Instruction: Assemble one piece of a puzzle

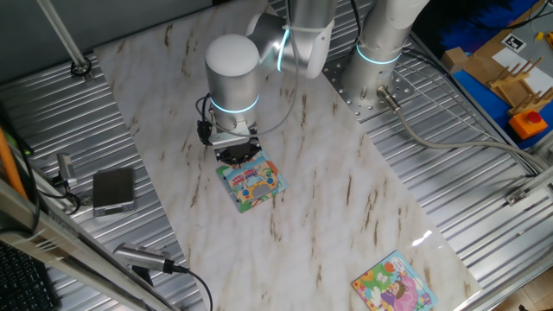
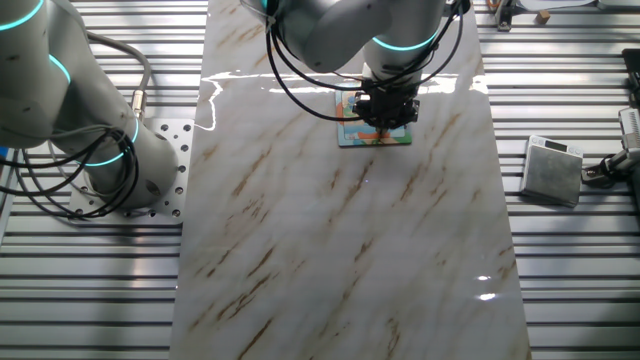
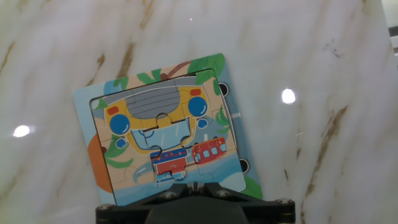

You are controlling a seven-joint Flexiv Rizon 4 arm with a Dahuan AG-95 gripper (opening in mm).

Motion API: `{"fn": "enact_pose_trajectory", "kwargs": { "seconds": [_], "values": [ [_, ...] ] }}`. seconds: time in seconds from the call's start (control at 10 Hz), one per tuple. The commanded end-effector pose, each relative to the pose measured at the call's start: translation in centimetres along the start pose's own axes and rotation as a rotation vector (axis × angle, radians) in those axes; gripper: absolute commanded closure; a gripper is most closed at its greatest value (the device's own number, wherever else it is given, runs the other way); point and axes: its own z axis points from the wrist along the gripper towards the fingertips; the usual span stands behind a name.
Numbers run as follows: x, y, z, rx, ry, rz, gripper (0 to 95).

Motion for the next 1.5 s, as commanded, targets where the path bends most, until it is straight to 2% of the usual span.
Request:
{"fn": "enact_pose_trajectory", "kwargs": {
  "seconds": [0.1,1.5],
  "values": [
    [-0.01,0.07,-0.09,-0.001,-0.001,0.001,95.0],
    [-0.48,0.08,0.04,0.0,-0.004,0.008,95.0]
  ]
}}
